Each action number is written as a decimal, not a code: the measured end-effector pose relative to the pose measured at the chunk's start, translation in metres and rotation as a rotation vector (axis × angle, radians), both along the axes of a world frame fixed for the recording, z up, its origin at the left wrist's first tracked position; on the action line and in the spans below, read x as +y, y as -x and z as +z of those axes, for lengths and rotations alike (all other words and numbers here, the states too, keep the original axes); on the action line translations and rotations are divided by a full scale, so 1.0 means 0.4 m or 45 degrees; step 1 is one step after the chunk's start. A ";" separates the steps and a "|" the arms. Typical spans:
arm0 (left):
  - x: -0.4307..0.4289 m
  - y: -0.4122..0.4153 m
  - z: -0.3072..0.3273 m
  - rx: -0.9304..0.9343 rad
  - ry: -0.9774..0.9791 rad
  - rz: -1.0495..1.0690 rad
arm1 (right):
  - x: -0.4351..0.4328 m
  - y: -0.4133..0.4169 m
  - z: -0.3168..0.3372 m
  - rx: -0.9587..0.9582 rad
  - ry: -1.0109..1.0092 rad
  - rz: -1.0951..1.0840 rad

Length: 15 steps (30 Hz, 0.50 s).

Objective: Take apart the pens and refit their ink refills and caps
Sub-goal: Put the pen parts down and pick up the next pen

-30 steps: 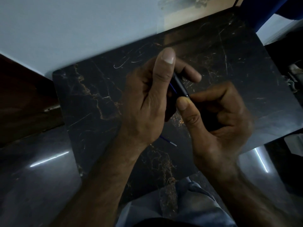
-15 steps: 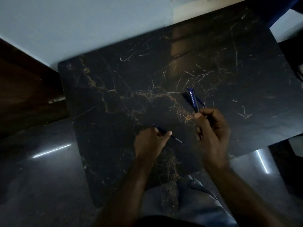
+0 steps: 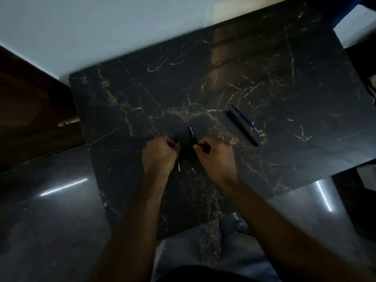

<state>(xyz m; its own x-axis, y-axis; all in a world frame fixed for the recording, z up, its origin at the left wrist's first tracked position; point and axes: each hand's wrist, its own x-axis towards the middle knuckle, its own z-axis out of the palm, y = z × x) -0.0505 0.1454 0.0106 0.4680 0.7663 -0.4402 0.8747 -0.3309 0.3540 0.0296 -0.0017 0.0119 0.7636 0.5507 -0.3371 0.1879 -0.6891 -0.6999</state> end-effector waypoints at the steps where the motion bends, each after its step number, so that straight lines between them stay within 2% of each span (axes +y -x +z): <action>1: 0.001 0.002 -0.002 -0.025 0.003 0.019 | 0.019 0.003 -0.015 -0.016 0.040 0.017; 6: -0.008 0.014 -0.021 -0.150 0.054 0.082 | 0.070 0.013 -0.055 -0.086 0.176 0.105; 15: -0.025 0.025 -0.036 -0.236 0.116 0.151 | 0.073 0.017 -0.067 -0.124 0.199 0.193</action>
<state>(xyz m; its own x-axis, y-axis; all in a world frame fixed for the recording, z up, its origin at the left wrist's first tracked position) -0.0604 0.1354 -0.0039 0.4563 0.7819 -0.4248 0.8227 -0.1889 0.5361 0.0228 0.0275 -0.0149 0.7093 0.6084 -0.3561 0.3590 -0.7465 -0.5602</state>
